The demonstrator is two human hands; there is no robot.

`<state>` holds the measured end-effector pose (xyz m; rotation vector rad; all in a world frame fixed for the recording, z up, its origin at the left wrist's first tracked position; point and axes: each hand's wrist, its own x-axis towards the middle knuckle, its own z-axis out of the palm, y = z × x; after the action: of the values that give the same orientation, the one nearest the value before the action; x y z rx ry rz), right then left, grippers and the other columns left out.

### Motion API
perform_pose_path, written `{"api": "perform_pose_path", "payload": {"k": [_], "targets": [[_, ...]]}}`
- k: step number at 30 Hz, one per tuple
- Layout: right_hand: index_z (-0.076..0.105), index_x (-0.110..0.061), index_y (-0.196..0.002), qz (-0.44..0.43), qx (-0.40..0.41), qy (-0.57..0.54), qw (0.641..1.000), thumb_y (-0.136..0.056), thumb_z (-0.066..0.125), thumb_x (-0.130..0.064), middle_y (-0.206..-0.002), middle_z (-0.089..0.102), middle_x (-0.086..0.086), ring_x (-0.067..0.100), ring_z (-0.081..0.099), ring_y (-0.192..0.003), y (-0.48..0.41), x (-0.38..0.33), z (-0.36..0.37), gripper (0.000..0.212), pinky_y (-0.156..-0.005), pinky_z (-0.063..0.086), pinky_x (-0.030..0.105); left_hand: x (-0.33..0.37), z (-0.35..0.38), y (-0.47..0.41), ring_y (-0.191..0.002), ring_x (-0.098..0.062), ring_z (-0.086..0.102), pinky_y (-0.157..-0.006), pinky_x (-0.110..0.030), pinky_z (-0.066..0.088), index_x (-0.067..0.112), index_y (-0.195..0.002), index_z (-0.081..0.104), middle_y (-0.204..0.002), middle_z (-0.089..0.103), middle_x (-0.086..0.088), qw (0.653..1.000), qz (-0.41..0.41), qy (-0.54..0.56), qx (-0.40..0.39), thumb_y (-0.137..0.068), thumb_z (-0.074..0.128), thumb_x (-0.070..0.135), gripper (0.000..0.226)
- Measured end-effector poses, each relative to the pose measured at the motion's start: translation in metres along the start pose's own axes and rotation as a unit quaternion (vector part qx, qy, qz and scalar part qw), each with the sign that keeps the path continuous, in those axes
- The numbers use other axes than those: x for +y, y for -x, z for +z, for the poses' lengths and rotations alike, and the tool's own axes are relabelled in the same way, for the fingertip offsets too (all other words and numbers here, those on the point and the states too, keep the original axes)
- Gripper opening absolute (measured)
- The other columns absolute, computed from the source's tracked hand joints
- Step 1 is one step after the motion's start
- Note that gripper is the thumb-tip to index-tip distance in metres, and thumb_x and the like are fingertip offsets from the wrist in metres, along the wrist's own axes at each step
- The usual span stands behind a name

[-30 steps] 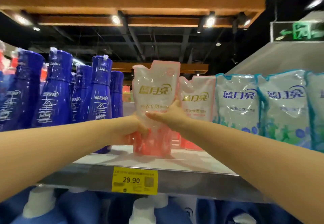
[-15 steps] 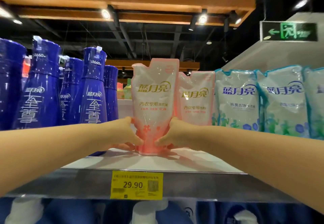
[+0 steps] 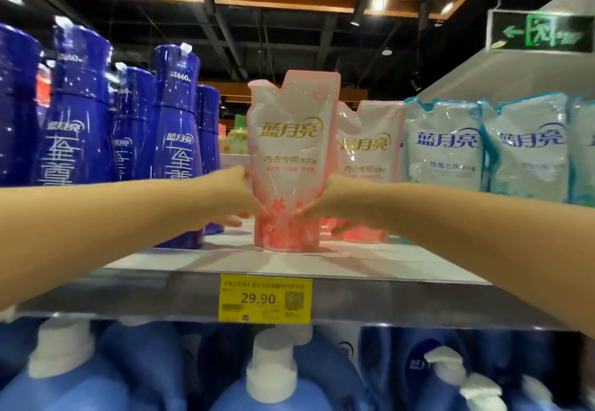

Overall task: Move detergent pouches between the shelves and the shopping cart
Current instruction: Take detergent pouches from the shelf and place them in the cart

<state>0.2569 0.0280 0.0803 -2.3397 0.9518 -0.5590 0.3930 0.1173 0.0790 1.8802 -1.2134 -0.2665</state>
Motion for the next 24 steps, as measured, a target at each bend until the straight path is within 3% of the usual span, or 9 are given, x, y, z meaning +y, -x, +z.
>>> {"api": "perform_pose_path", "payload": {"k": [2,4,6,9,12,14,19,24], "targets": [[0.040,-0.007,-0.133,0.002,0.077,-0.012,0.997,-0.081,0.071,-0.030,-0.124,0.056,0.005,0.020,0.054,-0.106,0.007,-0.009,-0.005,0.065,-0.080,0.047,0.031,0.005,-0.009,0.008,-0.100,-0.020,0.054,-0.081,-0.036,0.050,0.016,-0.139,0.033,-0.128,0.053,-0.011,0.998,0.022,0.043,0.048,-0.080,0.068,0.007,0.069],[0.027,-0.012,-0.143,-0.038,0.156,-0.018,0.987,-0.082,0.070,-0.030,-0.133,0.051,0.005,0.012,0.049,-0.098,0.021,-0.016,-0.012,0.076,-0.075,0.040,0.024,0.006,-0.012,0.021,-0.105,-0.021,0.052,-0.084,-0.037,0.049,0.018,-0.138,0.035,-0.133,0.050,-0.008,0.992,0.063,0.048,0.097,-0.082,0.066,0.010,0.064],[0.018,-0.017,-0.146,-0.080,0.217,-0.033,0.972,-0.086,0.066,-0.028,-0.137,0.047,0.004,0.008,0.042,-0.089,0.040,-0.021,-0.018,0.079,-0.072,0.035,0.022,0.004,-0.013,0.036,-0.103,-0.013,0.050,-0.082,-0.029,0.048,0.020,-0.135,0.040,-0.130,0.052,-0.001,0.975,0.155,-0.024,0.155,-0.087,0.062,0.017,0.053],[0.030,-0.020,-0.143,-0.128,0.279,-0.041,0.951,-0.088,0.062,-0.032,-0.131,0.051,0.002,0.007,0.046,-0.095,0.069,-0.019,-0.025,0.064,-0.079,0.038,0.022,0.008,-0.011,0.063,-0.094,-0.005,0.051,-0.072,-0.011,0.038,0.020,-0.122,0.055,-0.110,0.061,0.006,0.926,0.287,-0.084,0.231,-0.090,0.055,0.025,0.032],[0.052,-0.022,-0.126,-0.166,0.325,-0.008,0.931,-0.089,0.060,-0.034,-0.105,0.060,-0.006,0.008,0.057,-0.093,0.105,-0.006,-0.020,0.039,-0.079,0.048,0.024,0.011,-0.001,0.083,-0.080,-0.006,0.055,-0.066,-0.013,0.038,0.020,-0.109,0.064,-0.088,0.059,0.011,0.892,0.346,-0.128,0.262,-0.090,0.053,0.031,0.025],[0.059,-0.027,-0.114,-0.173,0.338,0.001,0.925,-0.088,0.060,-0.035,-0.090,0.061,-0.013,0.002,0.058,-0.086,0.131,0.004,-0.009,0.028,-0.078,0.048,0.022,0.012,0.017,0.098,-0.075,-0.010,0.058,-0.070,-0.024,0.042,0.021,-0.103,0.066,-0.080,0.059,0.011,0.877,0.373,-0.134,0.273,-0.089,0.053,0.034,0.022],[0.063,-0.029,-0.102,-0.125,0.395,0.000,0.910,-0.085,0.064,-0.033,-0.071,0.058,-0.015,0.003,0.053,-0.070,0.190,0.037,0.027,0.018,-0.070,0.040,0.014,0.012,0.070,0.144,-0.068,-0.014,0.058,-0.066,-0.024,0.036,0.022,-0.094,0.068,-0.071,0.054,0.015,0.875,0.381,-0.058,0.293,-0.086,0.057,0.033,0.017],[0.065,-0.025,-0.097,-0.071,0.479,0.024,0.875,-0.086,0.063,-0.028,-0.069,0.059,-0.013,0.007,0.056,-0.076,0.289,0.085,0.051,0.012,-0.074,0.043,0.025,0.020,0.136,0.226,-0.070,-0.017,0.063,-0.069,-0.026,0.042,0.024,-0.089,0.066,-0.069,0.058,0.015,0.901,0.364,0.051,0.231,-0.084,0.053,0.032,0.017]]}}
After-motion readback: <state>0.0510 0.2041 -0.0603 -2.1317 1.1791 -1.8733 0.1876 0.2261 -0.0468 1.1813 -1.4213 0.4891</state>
